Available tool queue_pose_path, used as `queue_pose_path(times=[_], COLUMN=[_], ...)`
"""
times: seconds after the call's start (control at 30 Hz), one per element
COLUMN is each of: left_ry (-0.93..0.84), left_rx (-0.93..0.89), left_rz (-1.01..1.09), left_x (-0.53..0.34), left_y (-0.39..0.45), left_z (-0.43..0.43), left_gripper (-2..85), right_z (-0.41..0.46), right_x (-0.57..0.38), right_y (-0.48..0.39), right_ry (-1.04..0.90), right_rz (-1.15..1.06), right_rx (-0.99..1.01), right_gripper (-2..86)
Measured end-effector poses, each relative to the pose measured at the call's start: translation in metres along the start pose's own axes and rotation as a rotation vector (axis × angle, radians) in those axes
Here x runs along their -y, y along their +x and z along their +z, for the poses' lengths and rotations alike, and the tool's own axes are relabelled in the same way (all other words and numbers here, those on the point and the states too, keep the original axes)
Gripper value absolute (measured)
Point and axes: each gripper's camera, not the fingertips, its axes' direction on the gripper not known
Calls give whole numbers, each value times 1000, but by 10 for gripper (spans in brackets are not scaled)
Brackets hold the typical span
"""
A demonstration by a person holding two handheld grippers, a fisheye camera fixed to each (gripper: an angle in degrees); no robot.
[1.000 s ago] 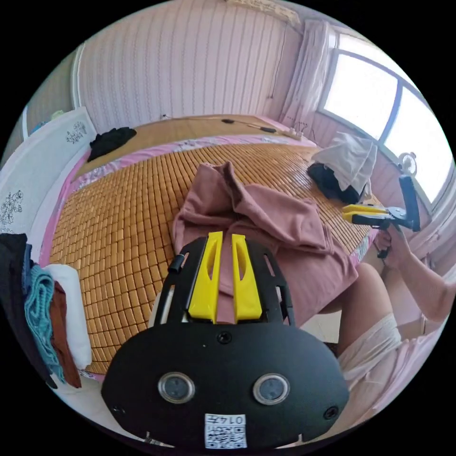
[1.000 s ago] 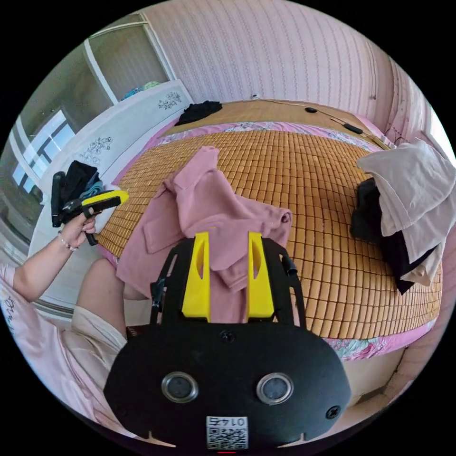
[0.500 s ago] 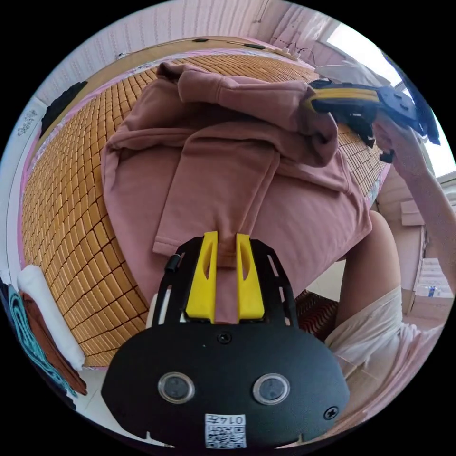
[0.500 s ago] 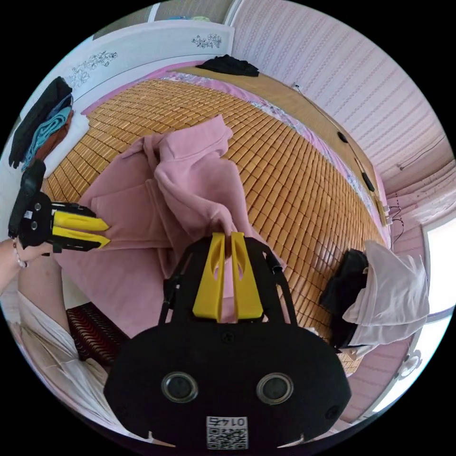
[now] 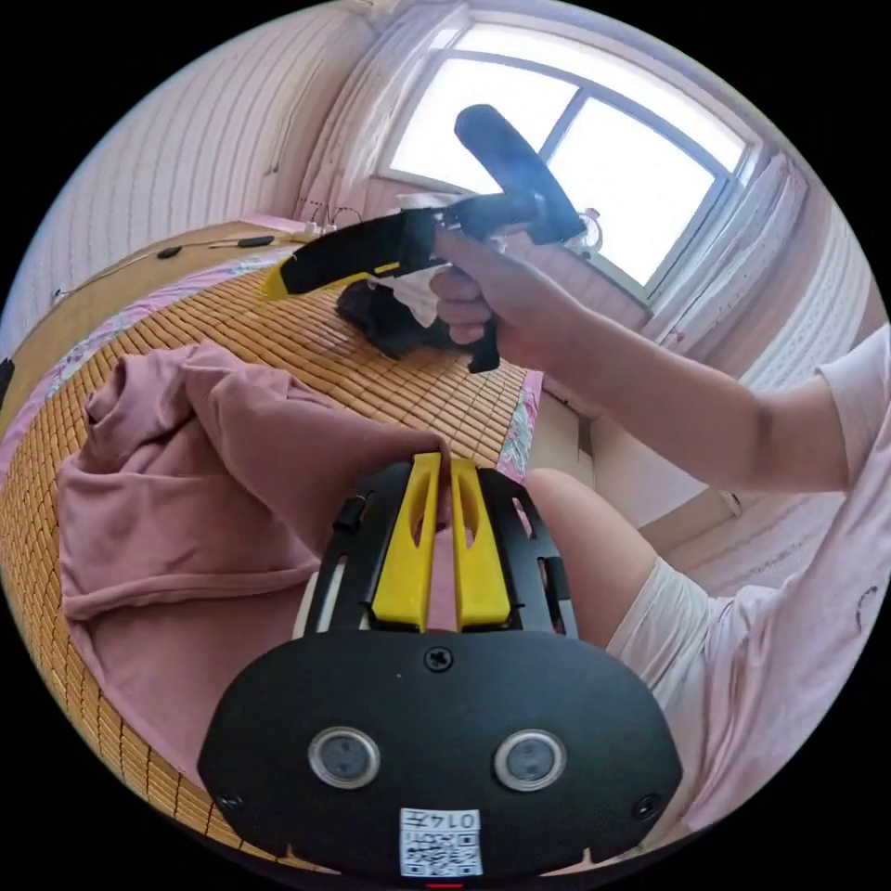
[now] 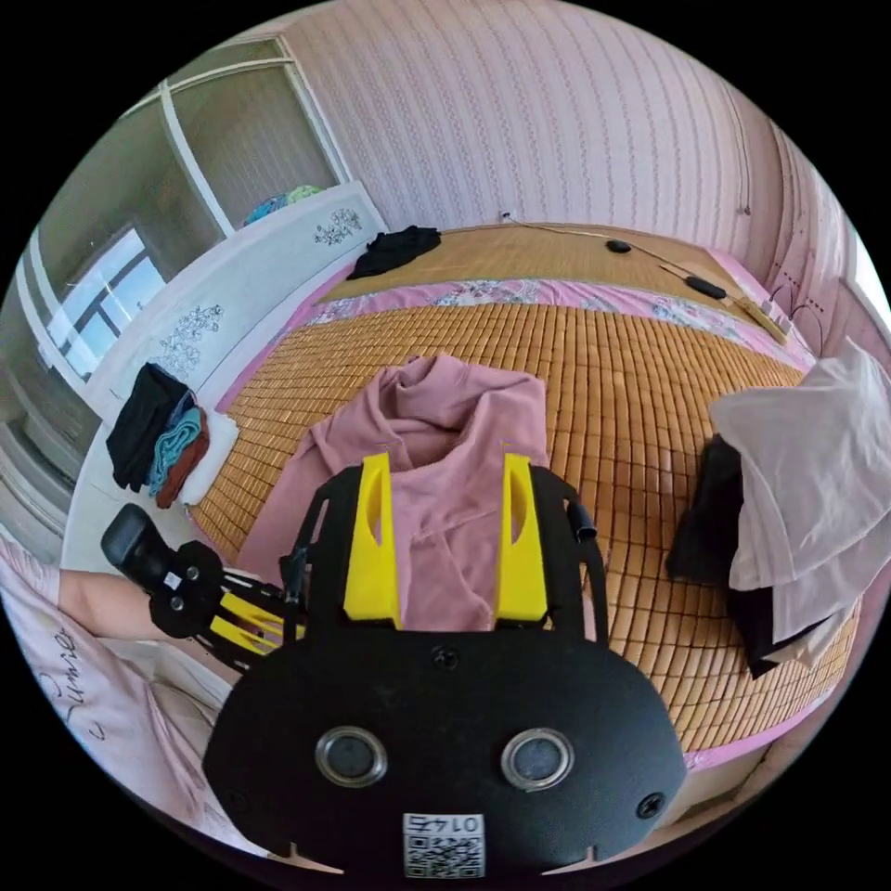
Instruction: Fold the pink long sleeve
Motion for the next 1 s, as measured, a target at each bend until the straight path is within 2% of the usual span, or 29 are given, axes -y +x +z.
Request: queue_pose_path(times=[0.07,0.17,0.27,0.33,0.4,0.47,0.57,0.67,0.73,0.87,0.97,1.0], left_ry=[-76,-67,-44,-39,-63,-86,-100,-116,-146,-327,-305,-246], left_rx=[-30,-51,34,162,172,144,168,196,219,256,203,167], left_rz=[-17,56,86,30,-40,-103,-111,-61,-59,-125,-174,-207], left_x=[-6,-22,-40,-50,-53,-56,-54,-38,-17,4,1,-5], left_y=[4,22,30,21,7,-7,-12,-8,-8,-19,-32,-40], left_z=[21,10,-8,-16,-17,-17,-14,3,29,77,65,47], left_gripper=[5,12,18,21,27,37,53,73,87,83,23,3], right_z=[2,4,26,42,28,5,-56,-130,-179,-209,-204,-198], right_x=[-29,-75,-96,-100,-101,-104,-121,-150,-176,-187,-175,-169], right_y=[15,26,24,25,28,38,68,106,130,155,173,180], right_ry=[-70,-114,-164,-196,-130,-45,125,323,448,468,379,343], right_rz=[60,143,176,203,244,265,328,444,563,640,620,607], right_rx=[6,99,82,68,-7,74,85,-10,-143,-266,-302,-296], right_gripper=[189,197,191,171,74,30,19,18,19,19,20,21])
